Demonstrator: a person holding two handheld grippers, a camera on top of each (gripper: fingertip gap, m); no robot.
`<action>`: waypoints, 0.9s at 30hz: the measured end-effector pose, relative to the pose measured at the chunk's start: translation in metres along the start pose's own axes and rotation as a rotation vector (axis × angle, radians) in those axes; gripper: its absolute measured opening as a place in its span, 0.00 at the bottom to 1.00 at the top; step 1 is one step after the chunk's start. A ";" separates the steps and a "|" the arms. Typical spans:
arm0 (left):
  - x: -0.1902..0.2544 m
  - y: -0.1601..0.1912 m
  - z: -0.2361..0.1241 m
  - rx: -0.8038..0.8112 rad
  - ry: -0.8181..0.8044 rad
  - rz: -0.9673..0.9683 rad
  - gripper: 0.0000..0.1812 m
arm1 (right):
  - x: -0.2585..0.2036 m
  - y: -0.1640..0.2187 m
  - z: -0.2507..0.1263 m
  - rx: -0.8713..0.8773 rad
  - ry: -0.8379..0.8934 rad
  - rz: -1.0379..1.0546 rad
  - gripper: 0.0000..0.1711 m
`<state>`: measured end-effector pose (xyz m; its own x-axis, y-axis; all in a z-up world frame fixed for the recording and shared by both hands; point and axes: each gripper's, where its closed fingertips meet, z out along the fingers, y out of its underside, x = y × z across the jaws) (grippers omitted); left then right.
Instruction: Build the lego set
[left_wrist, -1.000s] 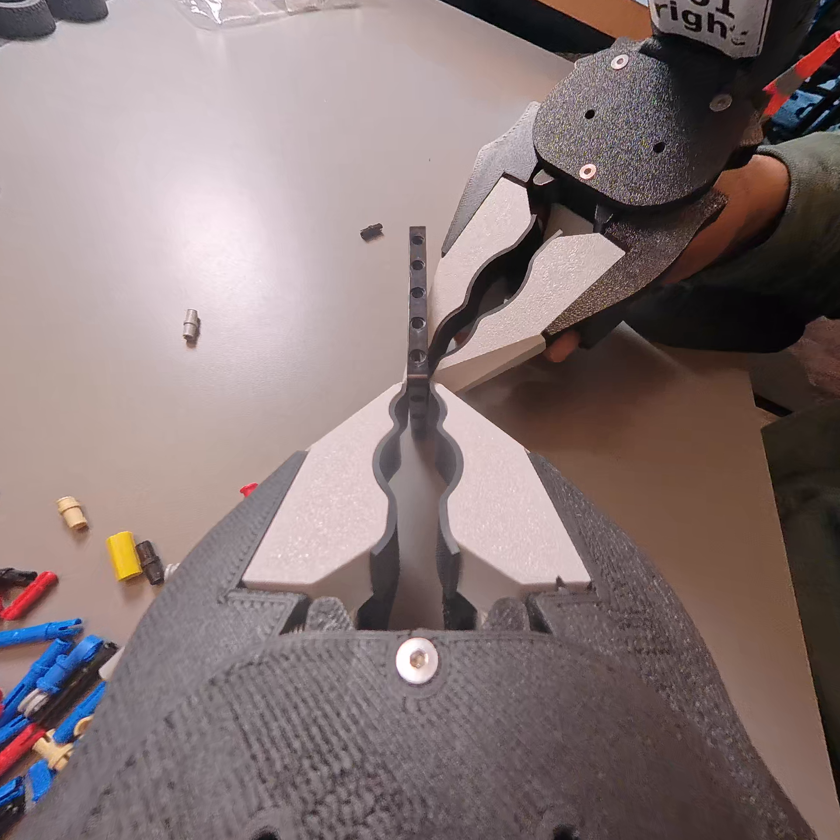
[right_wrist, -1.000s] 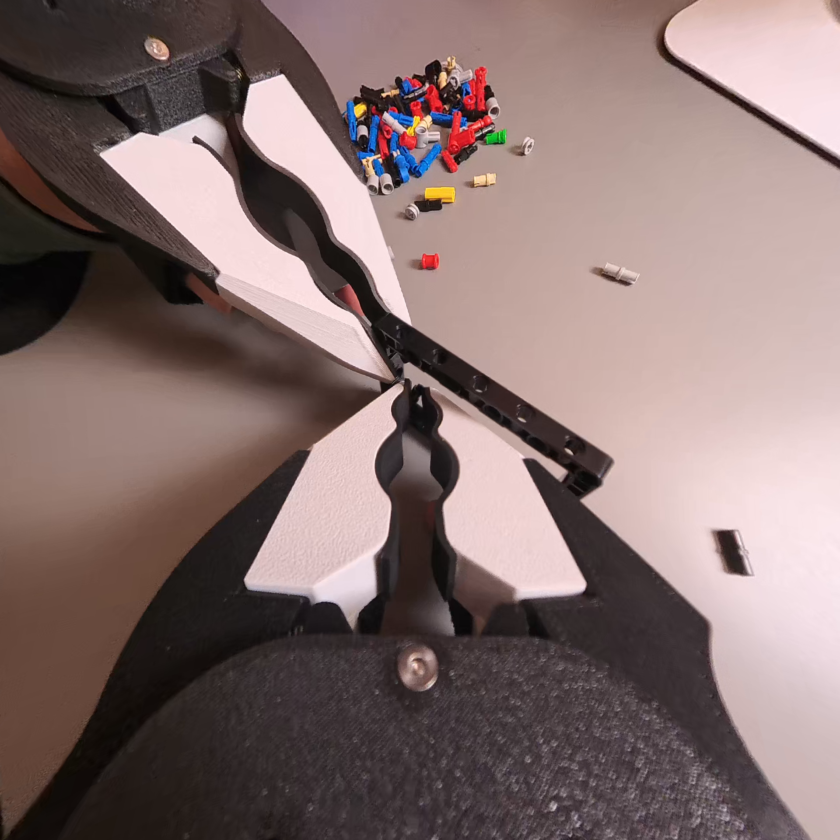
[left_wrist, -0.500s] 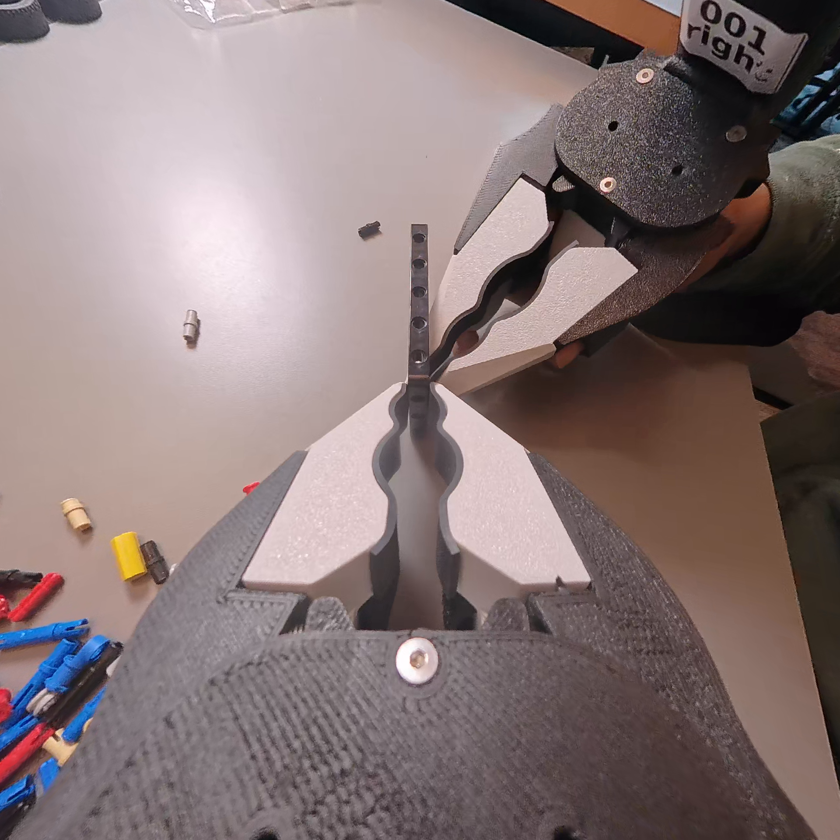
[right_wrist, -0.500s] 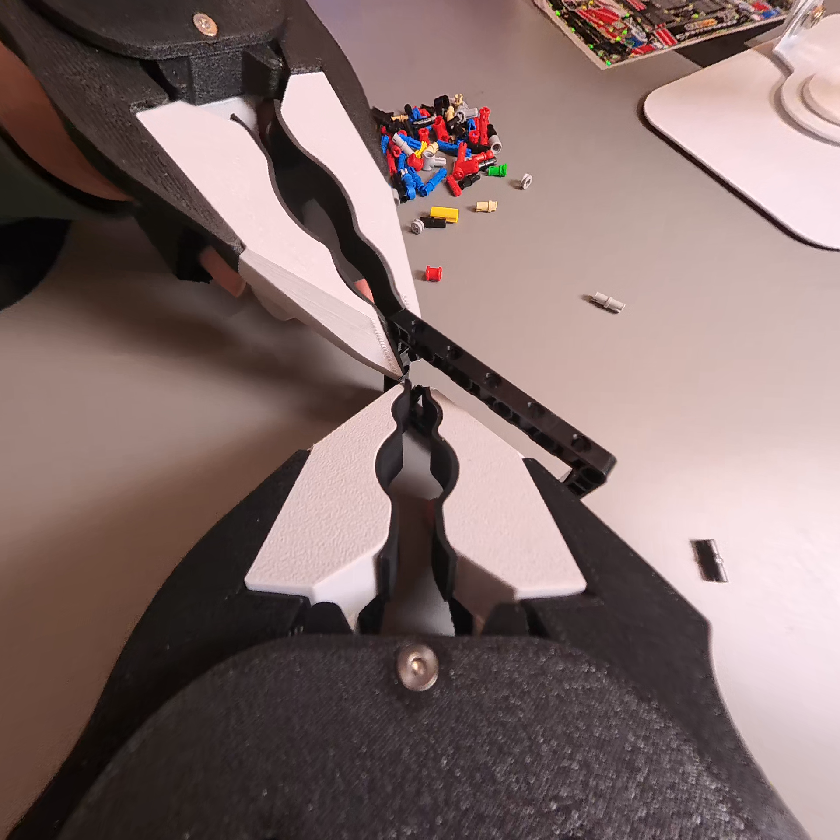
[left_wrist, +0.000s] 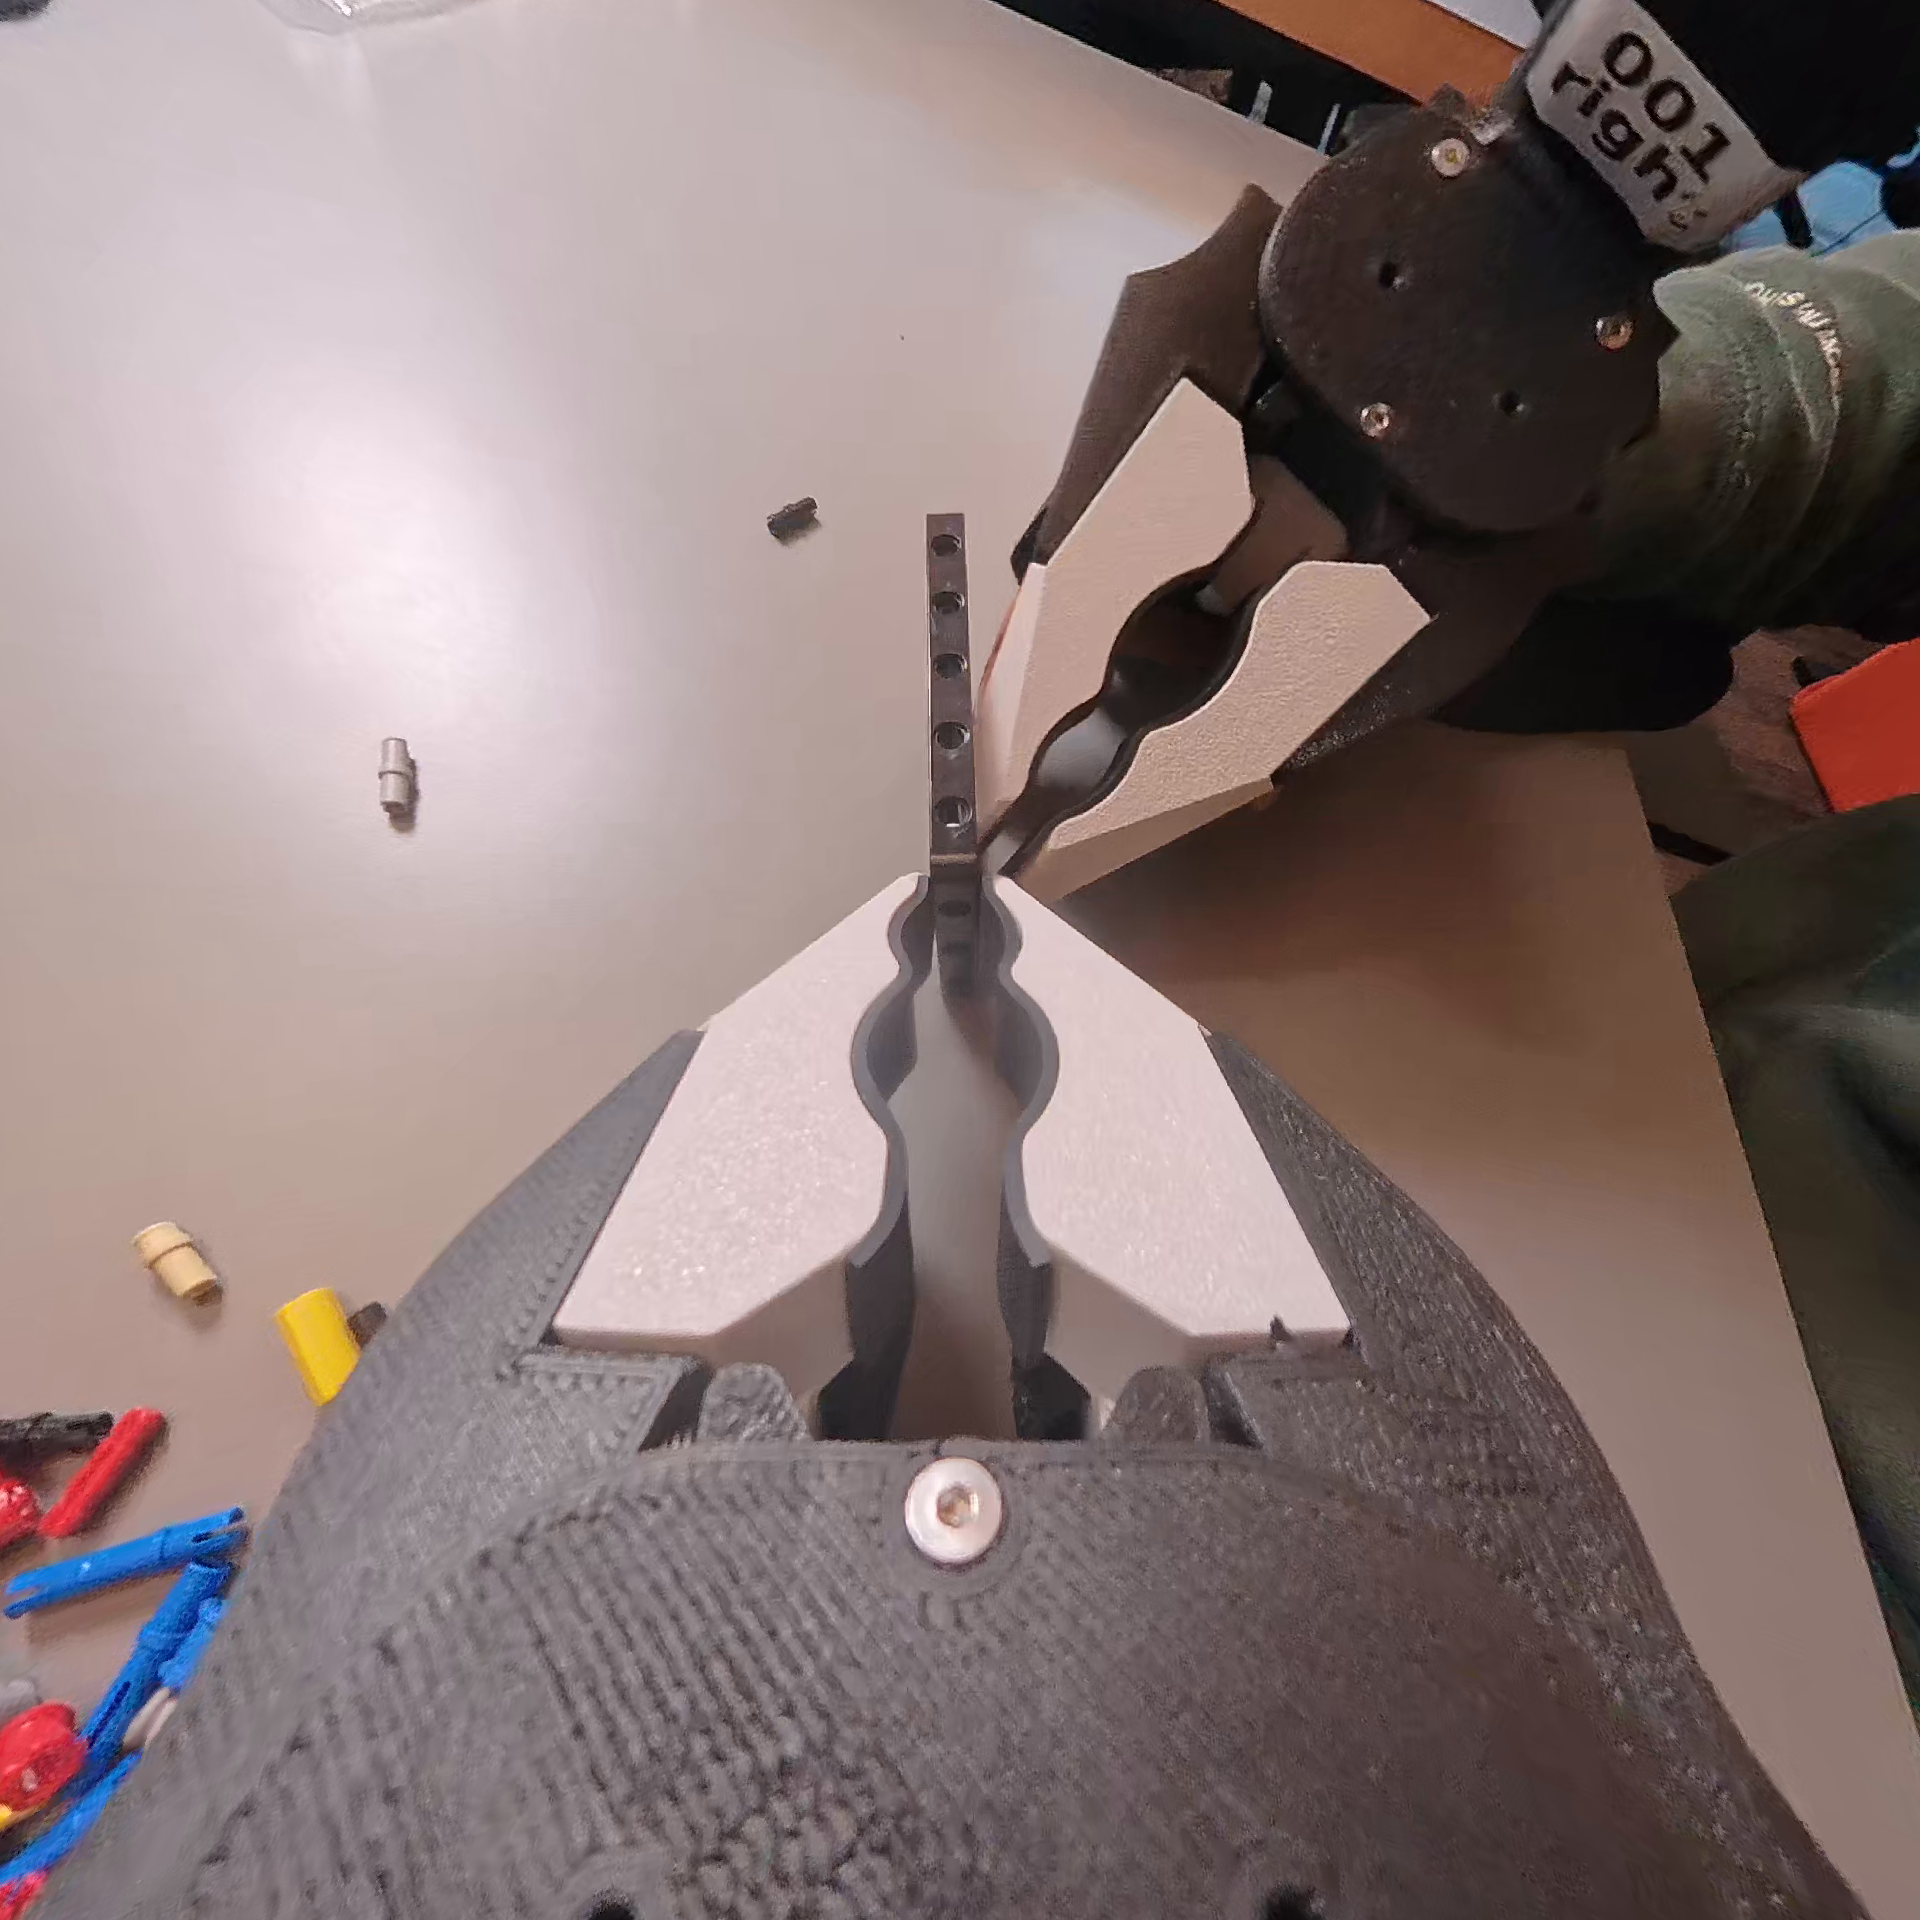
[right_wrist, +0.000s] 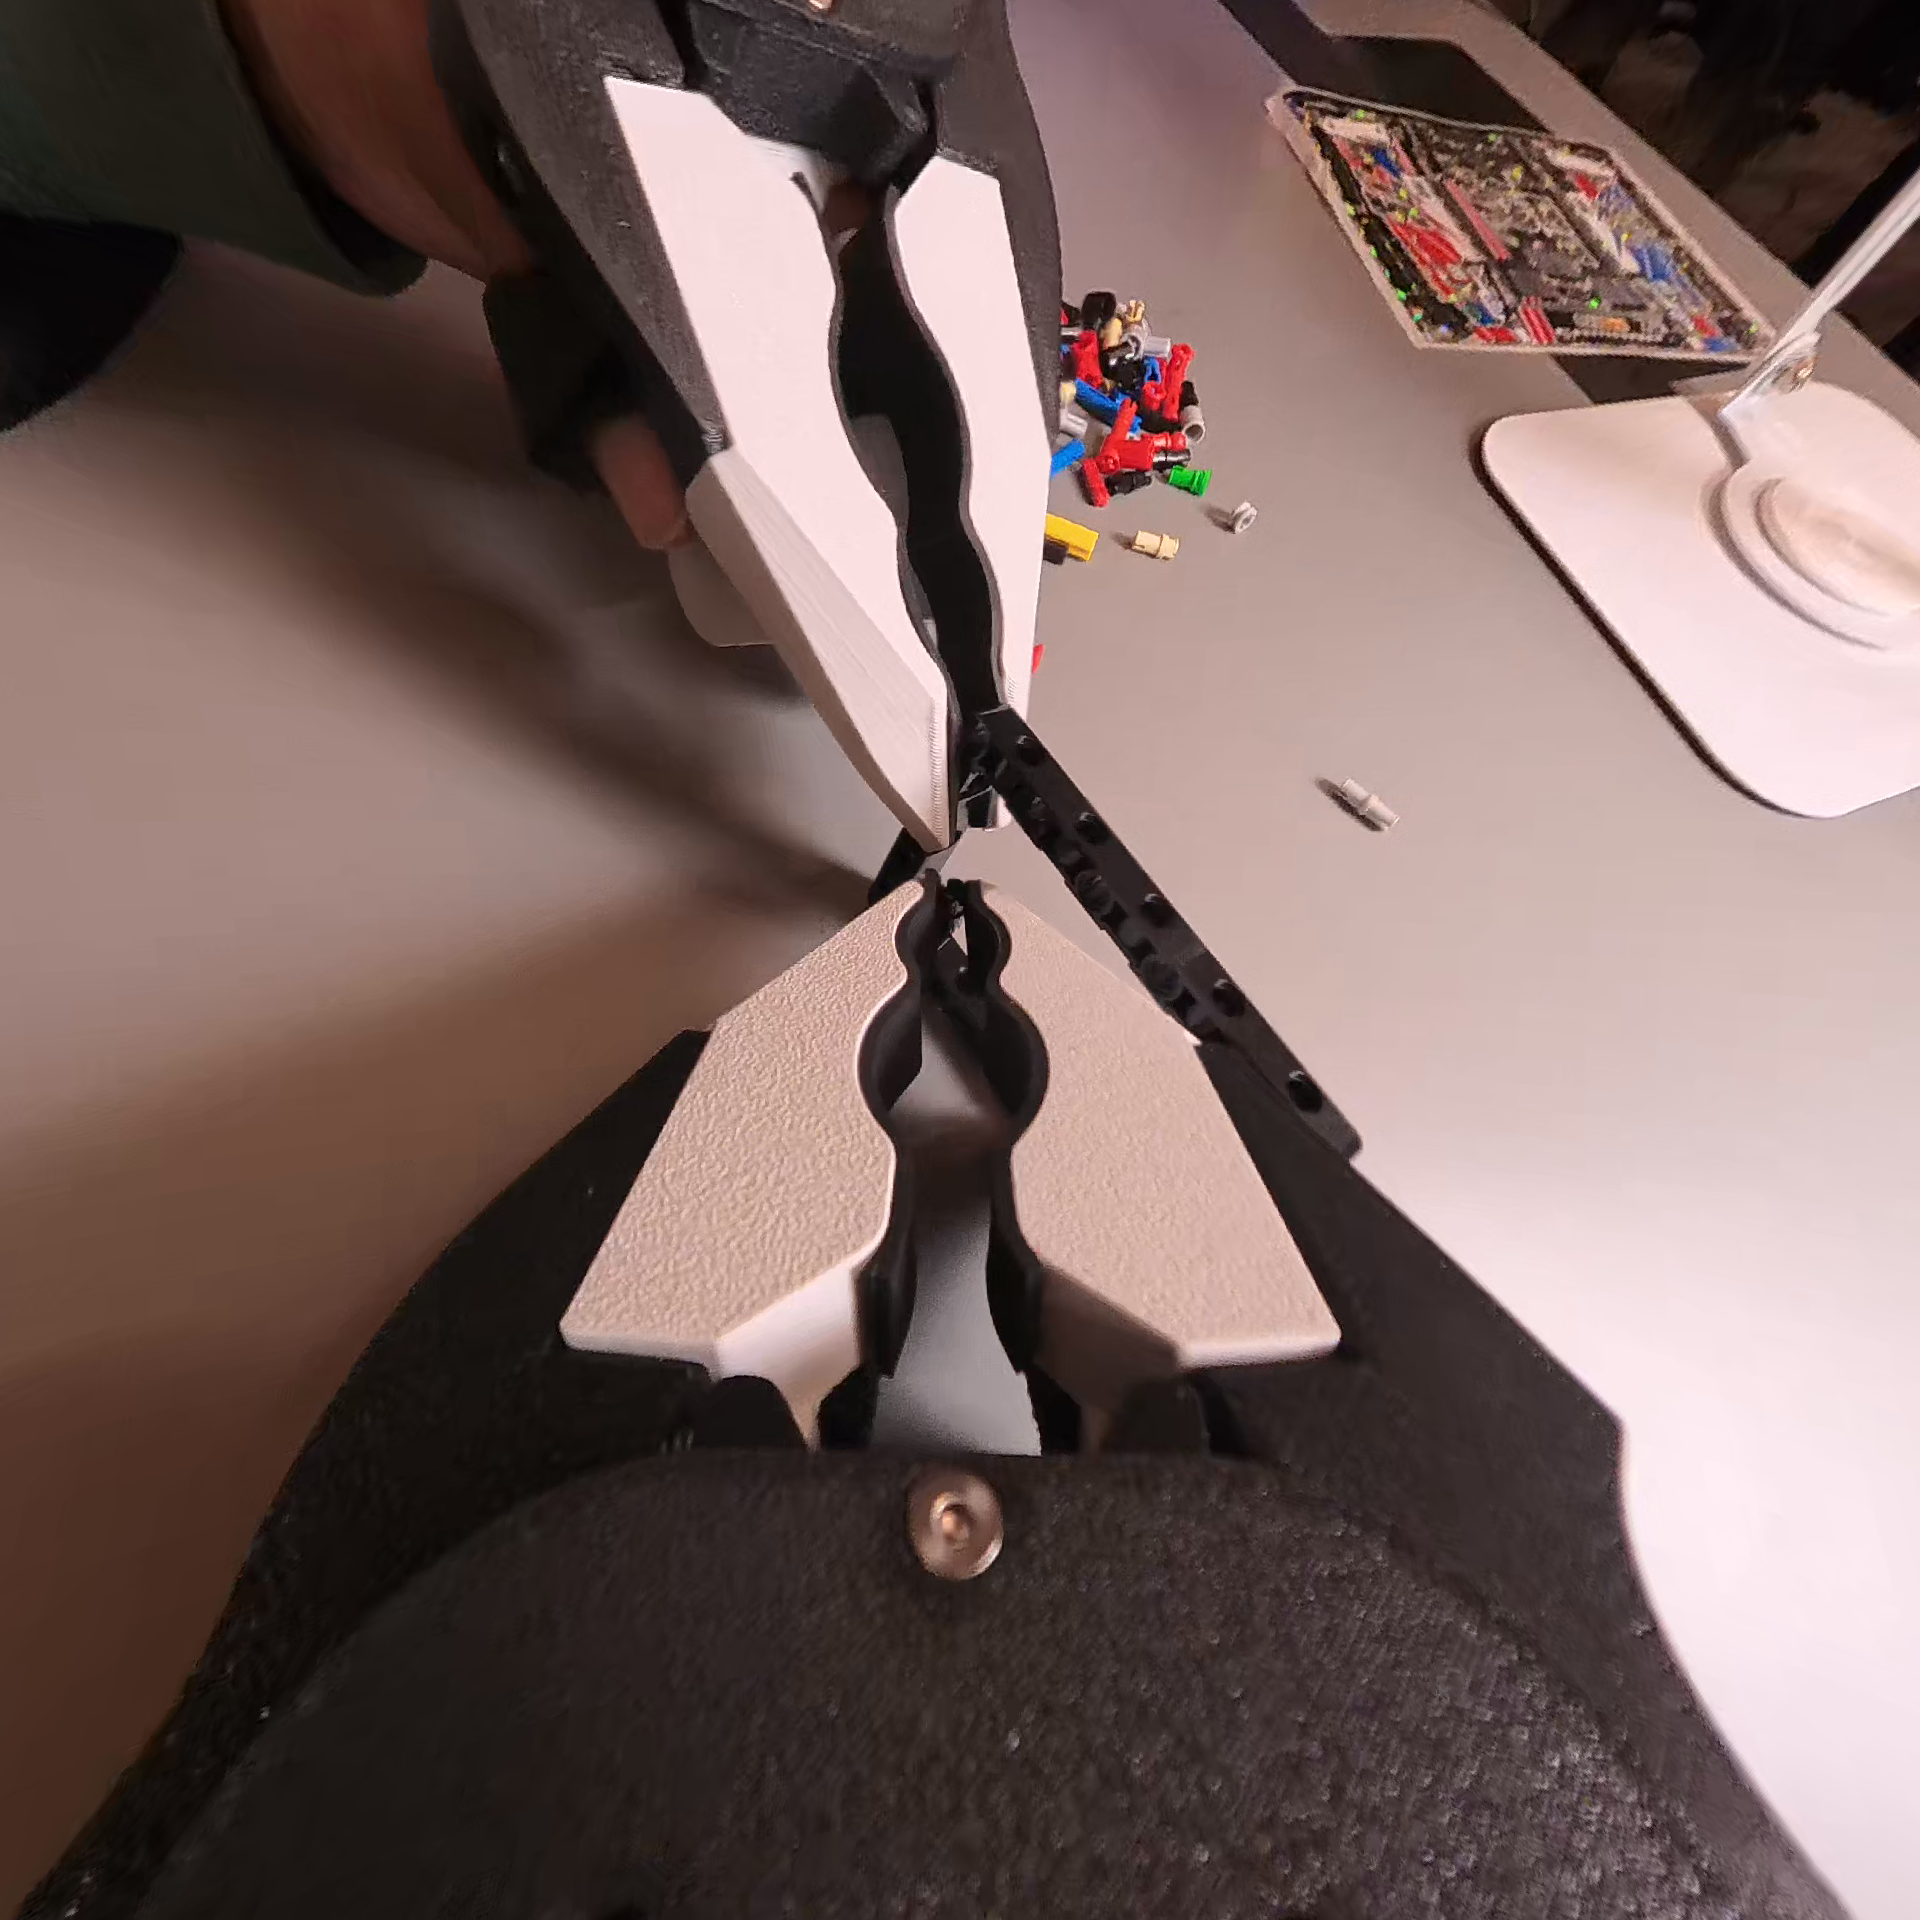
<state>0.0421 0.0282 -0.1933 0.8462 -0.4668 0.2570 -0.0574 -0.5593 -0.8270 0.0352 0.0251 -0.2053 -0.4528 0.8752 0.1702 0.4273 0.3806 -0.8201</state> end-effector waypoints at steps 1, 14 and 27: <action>0.000 0.000 0.000 0.000 0.003 0.010 0.03 | 0.000 0.000 0.000 -0.002 -0.007 0.010 0.01; 0.001 0.001 -0.001 -0.005 0.063 0.038 0.03 | -0.006 -0.001 0.002 -0.008 -0.110 0.160 0.01; -0.001 0.001 -0.001 -0.012 0.094 0.038 0.04 | -0.007 0.002 0.002 -0.158 -0.160 0.172 0.01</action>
<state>0.0406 0.0274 -0.1940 0.7896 -0.5501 0.2719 -0.0955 -0.5479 -0.8311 0.0376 0.0188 -0.2094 -0.4755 0.8775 -0.0621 0.6191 0.2836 -0.7323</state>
